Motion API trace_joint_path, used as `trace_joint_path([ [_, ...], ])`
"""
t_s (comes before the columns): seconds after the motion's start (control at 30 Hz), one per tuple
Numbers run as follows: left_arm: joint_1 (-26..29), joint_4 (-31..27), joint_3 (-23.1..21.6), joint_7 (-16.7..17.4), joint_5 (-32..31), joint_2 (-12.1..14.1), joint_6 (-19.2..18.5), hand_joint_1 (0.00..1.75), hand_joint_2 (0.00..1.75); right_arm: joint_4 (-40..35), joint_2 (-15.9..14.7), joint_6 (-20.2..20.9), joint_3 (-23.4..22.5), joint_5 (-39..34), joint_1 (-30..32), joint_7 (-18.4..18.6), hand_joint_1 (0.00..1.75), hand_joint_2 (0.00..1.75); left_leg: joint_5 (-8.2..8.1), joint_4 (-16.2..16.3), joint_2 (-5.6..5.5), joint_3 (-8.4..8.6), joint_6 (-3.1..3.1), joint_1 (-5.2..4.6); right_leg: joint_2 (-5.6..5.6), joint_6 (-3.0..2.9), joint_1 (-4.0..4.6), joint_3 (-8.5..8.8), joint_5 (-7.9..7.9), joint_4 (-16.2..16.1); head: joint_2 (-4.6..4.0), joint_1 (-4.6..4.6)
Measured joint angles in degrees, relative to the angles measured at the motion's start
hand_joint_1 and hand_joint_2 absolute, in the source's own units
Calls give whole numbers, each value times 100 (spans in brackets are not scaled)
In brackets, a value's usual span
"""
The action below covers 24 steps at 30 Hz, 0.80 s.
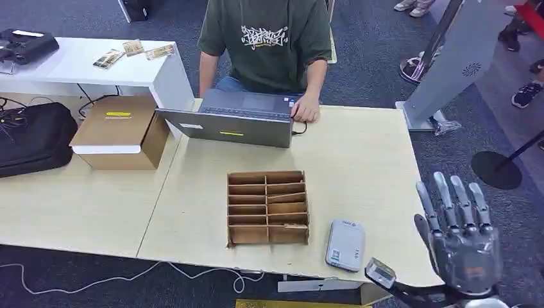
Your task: Pass the card to the sensor for recognition and then transmit it.
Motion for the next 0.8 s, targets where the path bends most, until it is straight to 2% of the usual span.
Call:
trace_joint_path([
  [0.03,-9,2,0,-11,31,-4,0,0,0,-4,144,9,-91,-4,135,426,0,175,-3,0,2,2,4,-2,1,1,-2,0,-1,0,0,2],
  [0.07,-8,2,7,-44,73,-15,-4,0,0,-33,264,37,-187,-4,279,696,0,175,-3,0,3,5,5,-3,2,2,-3,0,-2,0,0,0],
  [0.13,5,9,13,-70,146,-39,-20,0,0,-176,455,223,-358,-4,575,644,0,175,-6,0,4,4,8,-5,3,4,-5,2,-4,-1,2,2],
  [0.3,21,20,13,-120,232,-70,-55,0,0,-442,694,595,-545,0,1035,393,0,175,-10,0,15,7,9,-10,13,4,-10,0,-4,-3,0,5],
  [0.47,47,65,46,-168,354,-124,-83,0,0,-706,749,1052,-606,0,1408,204,0,175,-11,0,17,8,10,-11,15,4,-11,1,-4,-2,0,5],
  [0.5,67,68,59,-171,381,-129,-83,0,0,-743,749,1172,-606,2,1447,202,0,175,-14,-17,19,-75,12,-8,13,3,-11,23,-4,12,2,2],
  [0.53,77,72,64,-175,400,-131,-83,0,0,-750,603,1464,-549,2,1256,417,0,175,-19,-17,24,-50,7,-3,18,-3,-7,33,-8,2,0,0],
  [0.57,98,74,66,-175,431,-149,-85,0,0,-640,34,2153,-315,17,699,971,0,175,-14,-12,68,-42,-4,-15,53,-17,-12,-1,27,2,0,17],
  [0.6,58,85,66,-177,440,-153,-85,0,0,-573,-401,2738,-78,9,166,1490,0,175,3,-7,121,-52,32,-20,109,7,-36,-26,41,13,2,-9],
  [0.63,-12,87,68,-179,455,-190,-92,0,0,-546,-906,3436,331,6,-137,2547,0,175,4,-12,93,-62,51,-32,79,35,-46,-8,28,15,0,-28],
  [0.67,-49,107,70,-182,485,-184,-94,0,0,-521,-1266,3827,1016,11,-362,4325,0,175,18,-7,41,-52,42,-25,45,34,-33,14,26,-6,0,4],
  [0.7,-49,114,70,-190,492,-184,-92,0,0,-444,-1390,3810,1738,13,-519,5761,0,175,26,1,1,-41,34,-14,5,32,-20,26,26,-17,2,53],
  [0.73,-31,114,72,-190,510,-184,-101,0,0,-349,-1562,3797,2540,4,-635,7089,0,175,34,2,-20,-33,33,-17,-14,31,-20,28,24,-13,0,57],
  [0.77,-3,113,74,-184,540,-184,-118,0,0,-265,-1723,3777,3426,9,-714,8028,0,175,41,1,-26,2,25,-18,-18,29,-21,22,25,-11,0,53],
  [0.8,40,116,77,-179,555,-181,-116,0,0,-188,-1845,3725,4223,13,-783,8022,0,175,49,1,-21,3,12,-13,-14,6,-20,6,40,-5,2,44],
])
